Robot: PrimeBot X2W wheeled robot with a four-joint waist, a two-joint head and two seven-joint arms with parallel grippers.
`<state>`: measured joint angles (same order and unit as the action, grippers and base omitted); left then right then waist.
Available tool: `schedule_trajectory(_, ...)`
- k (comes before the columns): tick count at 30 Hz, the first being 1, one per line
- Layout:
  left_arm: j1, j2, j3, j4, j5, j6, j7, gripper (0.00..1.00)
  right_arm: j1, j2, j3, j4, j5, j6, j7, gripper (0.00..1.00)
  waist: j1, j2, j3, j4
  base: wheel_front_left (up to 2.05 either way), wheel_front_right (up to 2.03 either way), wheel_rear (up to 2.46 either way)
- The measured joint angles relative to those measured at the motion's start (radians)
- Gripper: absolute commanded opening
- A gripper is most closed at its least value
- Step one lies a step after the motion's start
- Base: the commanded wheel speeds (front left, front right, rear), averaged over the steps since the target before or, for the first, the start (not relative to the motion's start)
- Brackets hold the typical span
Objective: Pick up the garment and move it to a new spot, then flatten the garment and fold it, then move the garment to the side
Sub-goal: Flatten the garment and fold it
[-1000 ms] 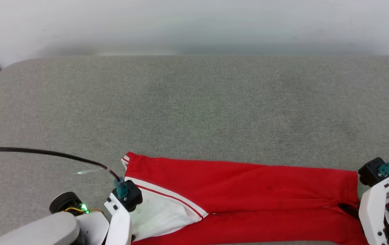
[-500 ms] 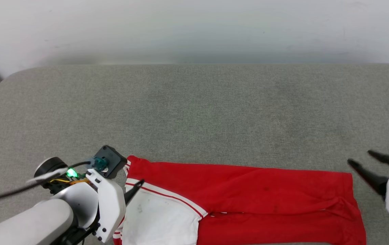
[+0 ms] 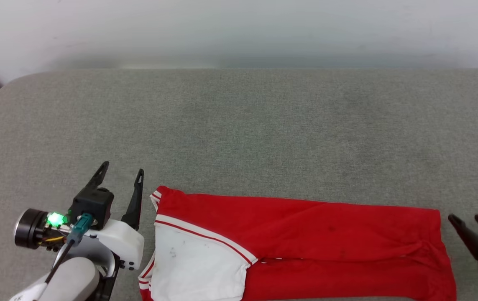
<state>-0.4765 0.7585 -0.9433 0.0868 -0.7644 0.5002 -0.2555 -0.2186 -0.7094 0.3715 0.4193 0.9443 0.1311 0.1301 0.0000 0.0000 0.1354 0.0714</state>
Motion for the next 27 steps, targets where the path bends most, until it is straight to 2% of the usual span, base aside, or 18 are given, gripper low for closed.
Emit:
schedule_trajectory(5,0.081,-0.055,0.124,-0.046,0.093,0.058,-0.005,1.00,0.055,0.054,-0.030,0.008,0.012,0.000,0.057,1.00,0.0001,0.0000,0.011,0.016,0.00,0.00,0.00)
schedule_trajectory(9,0.177,-0.114,0.235,-0.081,0.179,0.069,-0.005,1.00,0.089,0.095,-0.040,0.006,0.042,0.000,0.101,1.00,0.0001,0.0000,0.019,0.026,0.00,0.00,0.00)
schedule_trajectory(12,0.244,-0.163,0.320,-0.101,0.245,0.072,-0.005,1.00,0.104,0.102,-0.035,-0.017,0.077,0.000,0.144,1.00,0.0000,0.0000,0.021,0.031,0.00,0.00,0.00)
schedule_trajectory(18,0.368,-0.273,0.481,-0.147,0.376,0.054,-0.005,1.00,0.128,0.118,-0.011,-0.050,0.095,-0.001,0.182,1.00,0.0000,0.0000,0.020,0.034,0.00,0.00,0.00)
schedule_trajectory(24,0.464,-0.382,0.592,-0.172,0.502,0.007,-0.005,1.00,0.122,0.135,-0.002,-0.039,0.082,-0.002,0.192,1.00,0.0000,0.0000,0.018,0.035,0.00,0.00,0.00)
schedule_trajectory(25,0.477,-0.398,0.606,-0.171,0.521,0.002,-0.005,1.00,0.118,0.136,0.001,-0.035,0.080,-0.002,0.201,0.94,0.0000,0.0000,0.017,0.035,0.00,0.00,0.00)
schedule_trajectory(26,0.491,-0.415,0.621,-0.170,0.540,0.000,-0.005,1.00,0.113,0.137,0.004,-0.031,0.075,-0.002,0.206,0.35,0.0000,0.0000,0.015,0.035,0.00,0.00,0.00)
schedule_trajectory(27,0.504,-0.426,0.626,-0.169,0.565,-0.007,-0.005,1.00,0.109,0.140,0.007,-0.026,0.075,-0.003,0.206,0.00,0.0000,0.0000,0.013,0.036,0.00,0.00,0.00)
